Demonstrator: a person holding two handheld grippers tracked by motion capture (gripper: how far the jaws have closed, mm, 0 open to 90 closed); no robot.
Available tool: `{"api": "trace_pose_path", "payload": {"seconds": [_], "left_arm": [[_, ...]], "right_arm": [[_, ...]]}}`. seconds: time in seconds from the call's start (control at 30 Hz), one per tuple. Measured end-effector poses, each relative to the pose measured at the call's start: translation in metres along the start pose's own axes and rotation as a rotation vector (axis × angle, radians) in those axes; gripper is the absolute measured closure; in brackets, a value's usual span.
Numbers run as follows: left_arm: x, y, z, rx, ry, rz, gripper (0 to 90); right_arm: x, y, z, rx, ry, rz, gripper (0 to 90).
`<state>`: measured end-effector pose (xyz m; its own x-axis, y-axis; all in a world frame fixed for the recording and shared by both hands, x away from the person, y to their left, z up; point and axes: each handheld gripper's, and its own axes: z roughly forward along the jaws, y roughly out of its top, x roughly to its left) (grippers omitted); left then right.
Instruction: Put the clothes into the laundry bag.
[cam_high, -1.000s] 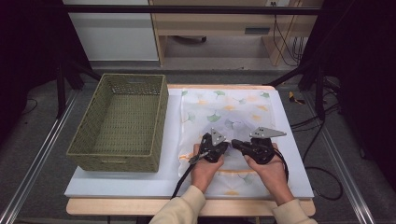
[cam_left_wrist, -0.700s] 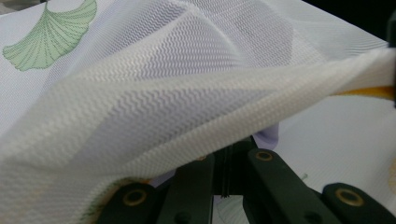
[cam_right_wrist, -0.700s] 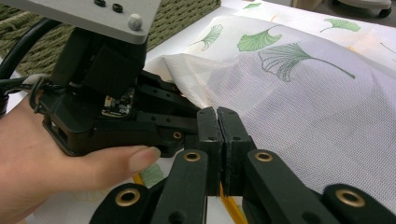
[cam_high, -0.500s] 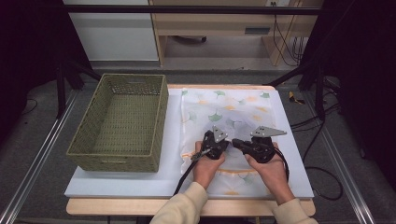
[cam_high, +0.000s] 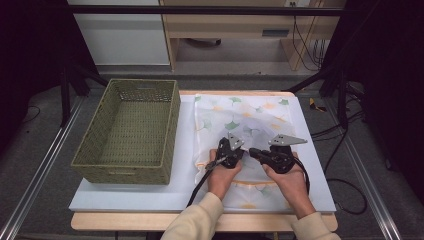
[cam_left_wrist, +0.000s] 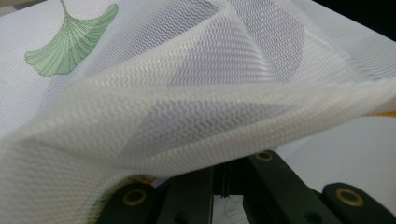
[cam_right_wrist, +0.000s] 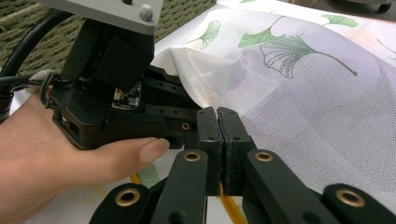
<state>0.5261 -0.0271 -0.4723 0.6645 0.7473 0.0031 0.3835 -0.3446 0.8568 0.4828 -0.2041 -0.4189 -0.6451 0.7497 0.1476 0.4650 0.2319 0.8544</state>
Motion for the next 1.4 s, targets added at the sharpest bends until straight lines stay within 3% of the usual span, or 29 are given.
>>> {"api": "trace_pose_path", "payload": {"seconds": [1.4], "left_arm": [[0.003,0.006,0.009,0.003,0.027,0.003,90.0]], "right_arm": [[-0.001,0.0,-0.001,-0.005,-0.005,0.003,88.9]]}}
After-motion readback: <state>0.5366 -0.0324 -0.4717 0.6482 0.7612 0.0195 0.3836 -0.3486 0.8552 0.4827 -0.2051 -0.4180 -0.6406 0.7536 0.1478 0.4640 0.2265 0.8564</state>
